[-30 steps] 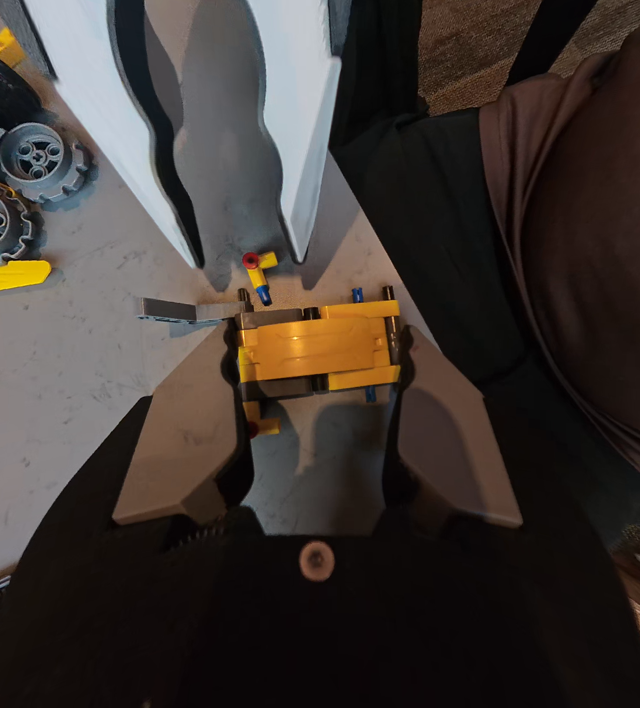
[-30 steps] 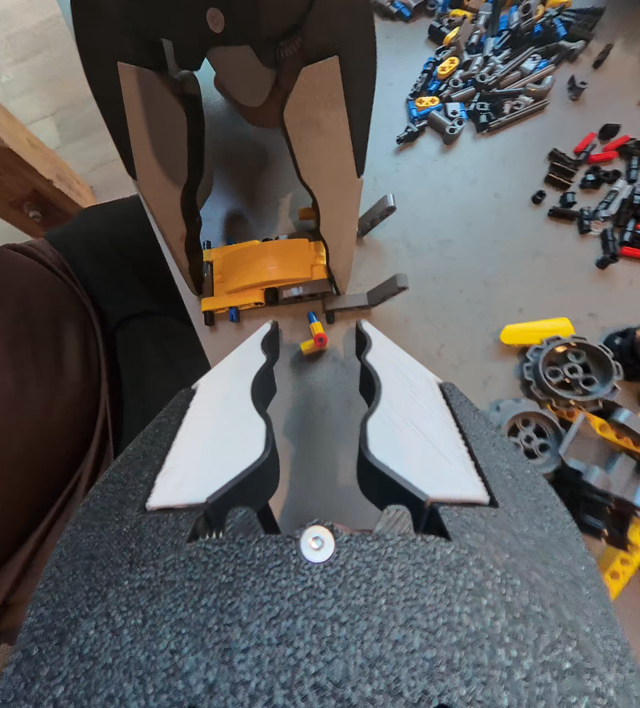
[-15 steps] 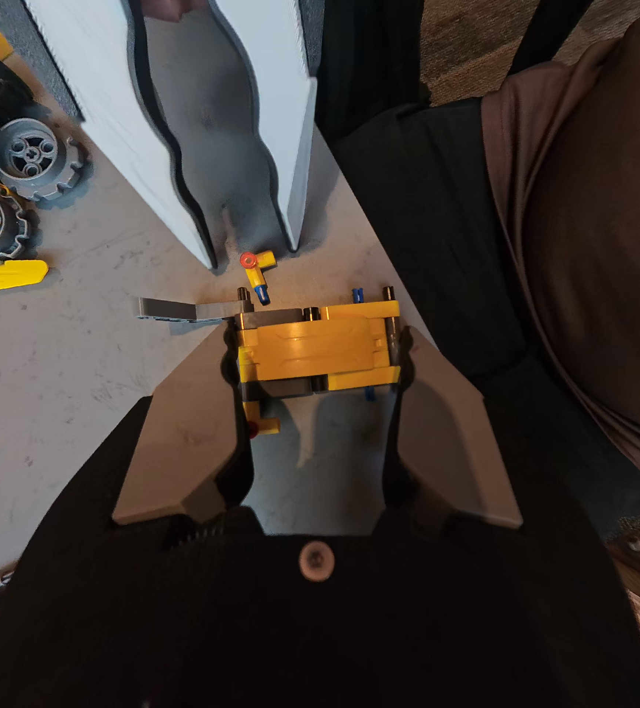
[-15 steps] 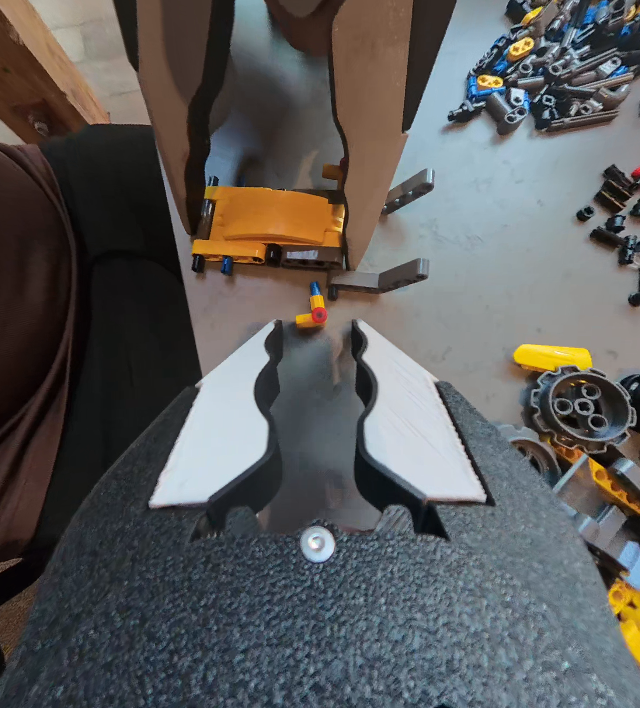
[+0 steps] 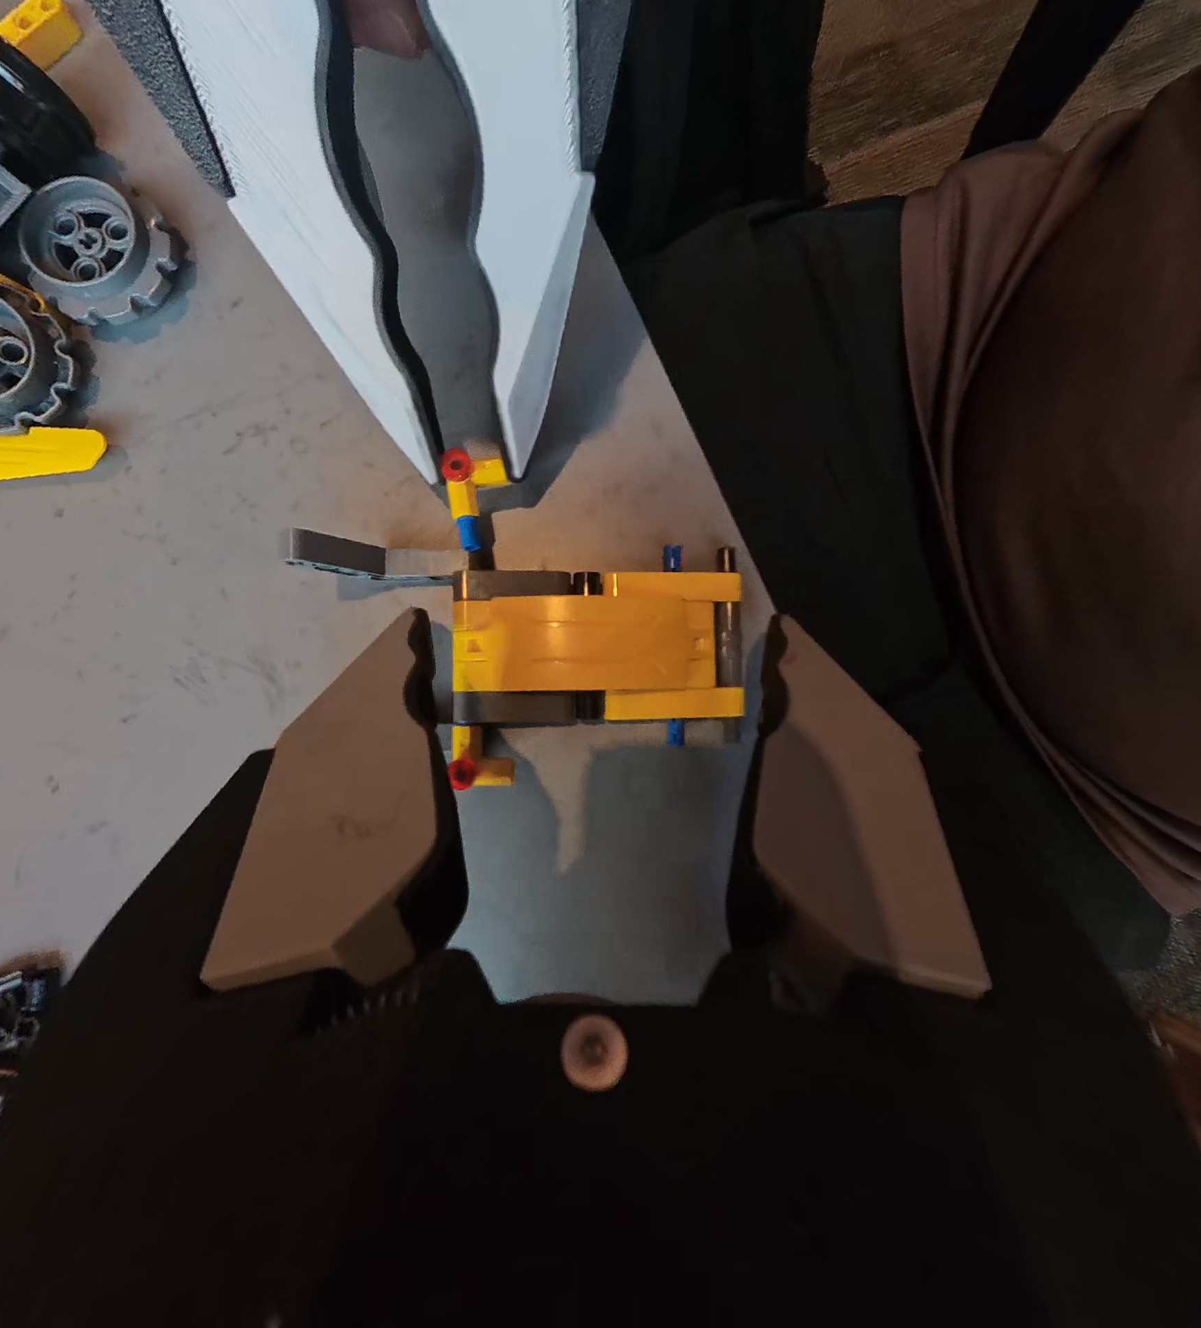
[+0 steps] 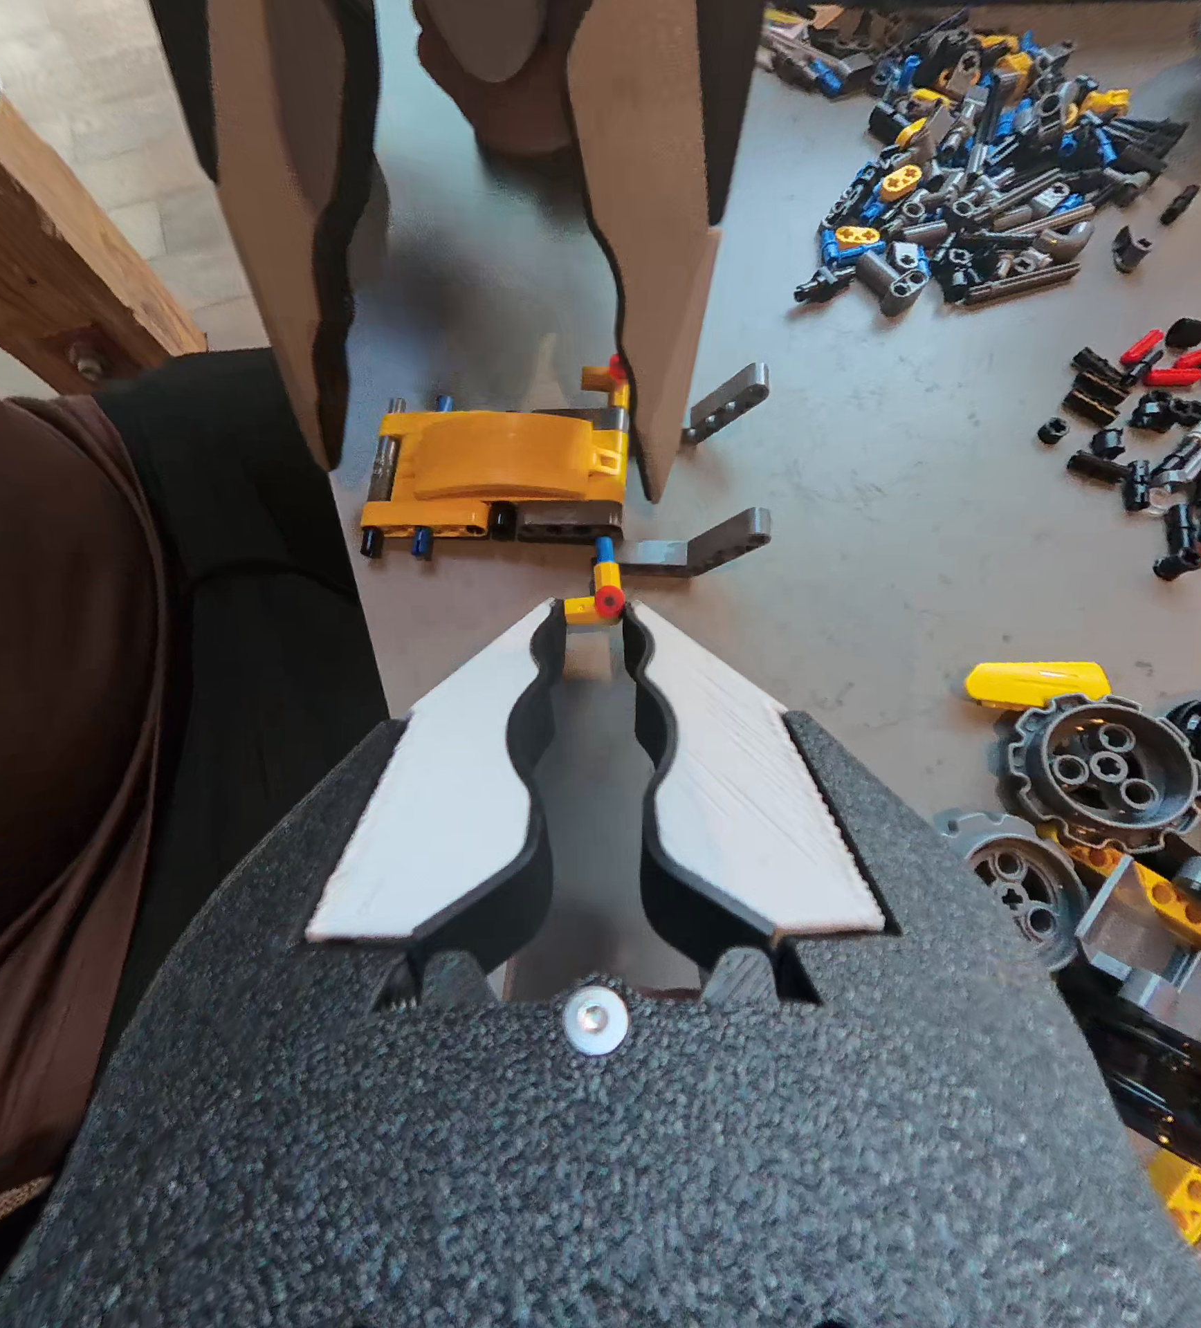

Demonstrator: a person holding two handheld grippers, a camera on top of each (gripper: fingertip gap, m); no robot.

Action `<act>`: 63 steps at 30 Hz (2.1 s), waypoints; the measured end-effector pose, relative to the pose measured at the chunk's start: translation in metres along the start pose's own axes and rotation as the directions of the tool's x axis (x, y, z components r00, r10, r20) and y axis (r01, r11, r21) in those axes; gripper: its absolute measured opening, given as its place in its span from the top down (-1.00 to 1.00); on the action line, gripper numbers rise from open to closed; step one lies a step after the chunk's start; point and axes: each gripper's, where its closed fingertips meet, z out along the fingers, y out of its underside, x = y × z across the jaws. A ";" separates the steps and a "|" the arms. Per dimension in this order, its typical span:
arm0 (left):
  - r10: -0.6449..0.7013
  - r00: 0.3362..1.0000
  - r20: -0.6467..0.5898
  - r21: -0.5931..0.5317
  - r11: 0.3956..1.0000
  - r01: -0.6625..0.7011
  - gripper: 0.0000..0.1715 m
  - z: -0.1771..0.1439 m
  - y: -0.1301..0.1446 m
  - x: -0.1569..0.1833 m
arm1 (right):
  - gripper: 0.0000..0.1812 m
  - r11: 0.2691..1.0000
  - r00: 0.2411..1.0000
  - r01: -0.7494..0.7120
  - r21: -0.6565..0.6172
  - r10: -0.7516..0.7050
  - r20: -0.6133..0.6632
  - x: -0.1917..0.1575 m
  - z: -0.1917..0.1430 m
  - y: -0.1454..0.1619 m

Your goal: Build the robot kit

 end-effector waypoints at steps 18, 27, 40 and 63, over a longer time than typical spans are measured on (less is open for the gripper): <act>-0.055 0.997 0.061 -0.030 0.998 0.057 0.04 0.006 0.008 -0.002 | 0.84 0.998 0.993 -0.067 0.005 0.067 -0.098 0.005 0.001 0.000; -0.070 0.995 0.070 -0.010 0.997 0.071 0.04 0.007 0.007 -0.003 | 0.84 0.996 0.991 -0.085 -0.009 0.084 -0.105 0.002 0.006 -0.001; -0.075 0.995 0.071 0.027 0.997 0.073 0.04 0.007 0.007 -0.003 | 0.84 0.990 0.988 -0.144 -0.006 0.143 -0.050 0.001 0.010 -0.002; -0.069 0.995 0.070 0.051 0.997 0.066 0.05 0.007 0.007 -0.001 | 0.84 0.987 0.979 0.158 -0.030 -0.153 0.134 0.001 0.017 -0.006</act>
